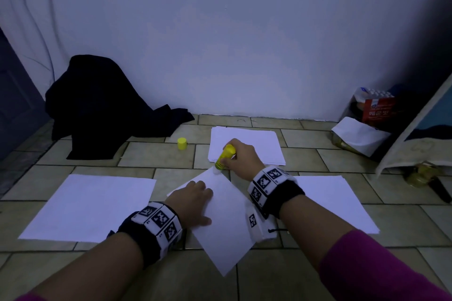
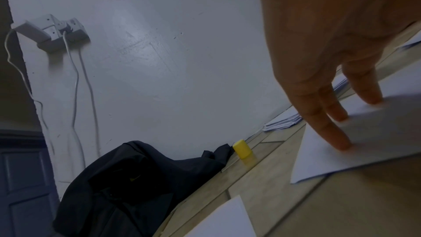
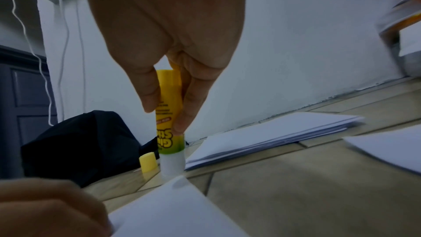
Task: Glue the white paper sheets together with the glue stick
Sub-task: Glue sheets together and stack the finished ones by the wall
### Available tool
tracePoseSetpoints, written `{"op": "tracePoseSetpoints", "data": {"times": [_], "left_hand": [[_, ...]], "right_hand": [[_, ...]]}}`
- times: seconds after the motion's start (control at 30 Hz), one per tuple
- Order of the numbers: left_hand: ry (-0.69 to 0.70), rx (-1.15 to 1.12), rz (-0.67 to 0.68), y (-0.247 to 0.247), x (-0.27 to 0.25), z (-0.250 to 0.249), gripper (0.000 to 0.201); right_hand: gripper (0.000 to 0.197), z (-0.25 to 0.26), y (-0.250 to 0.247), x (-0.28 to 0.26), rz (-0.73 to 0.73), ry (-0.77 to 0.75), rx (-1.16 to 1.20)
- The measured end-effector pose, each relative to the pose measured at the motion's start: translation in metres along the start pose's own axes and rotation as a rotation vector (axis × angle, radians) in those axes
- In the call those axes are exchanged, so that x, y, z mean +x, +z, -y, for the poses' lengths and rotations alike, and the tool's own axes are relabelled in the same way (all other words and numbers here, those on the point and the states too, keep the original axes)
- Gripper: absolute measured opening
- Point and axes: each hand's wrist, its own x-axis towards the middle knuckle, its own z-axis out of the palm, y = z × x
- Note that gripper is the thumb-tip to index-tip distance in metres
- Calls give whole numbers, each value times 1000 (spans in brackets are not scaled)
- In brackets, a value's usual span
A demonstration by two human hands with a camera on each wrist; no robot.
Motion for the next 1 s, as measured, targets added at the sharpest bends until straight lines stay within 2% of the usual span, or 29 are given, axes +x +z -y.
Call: {"op": "tracePoseSetpoints", "data": {"times": [0.27,0.5,0.7,0.9,1.0], "left_hand": [[-9,-19,6,0,2,3,69],[13,85,27,-4,5,2,68],[54,103,58,-11,10,12,57],[85,129,29,-10,7,14,60],[71,148,1,-12,3,13,64]], "right_hand": [[30,16,2,-2,139,-35,-235],[29,1,-36,-48,293,-62,-334],[29,-17,-60,-78,389,-79,-405],[26,-22,-72,-83,453,-81,-457],[21,-23,-77,-79,376,-38,-365]]}}
